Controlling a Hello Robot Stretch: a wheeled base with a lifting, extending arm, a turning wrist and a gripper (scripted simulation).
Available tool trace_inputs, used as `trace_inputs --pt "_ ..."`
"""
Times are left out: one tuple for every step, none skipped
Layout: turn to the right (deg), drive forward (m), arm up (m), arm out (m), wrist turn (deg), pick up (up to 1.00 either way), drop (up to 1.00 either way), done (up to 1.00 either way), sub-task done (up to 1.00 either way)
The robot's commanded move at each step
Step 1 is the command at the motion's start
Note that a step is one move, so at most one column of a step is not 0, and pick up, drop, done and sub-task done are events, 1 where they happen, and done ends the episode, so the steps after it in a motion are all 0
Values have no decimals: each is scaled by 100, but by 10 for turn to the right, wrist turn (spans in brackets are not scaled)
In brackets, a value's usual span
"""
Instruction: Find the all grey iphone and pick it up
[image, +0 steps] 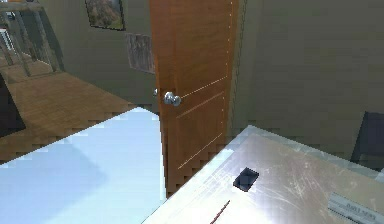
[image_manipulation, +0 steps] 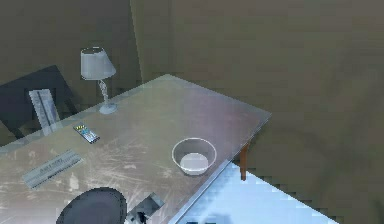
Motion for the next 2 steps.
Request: trace_inputs --pt "0 0 10 0 0 0 0 0 0" --pt "0 0 0 0 0 0 0 100 0"
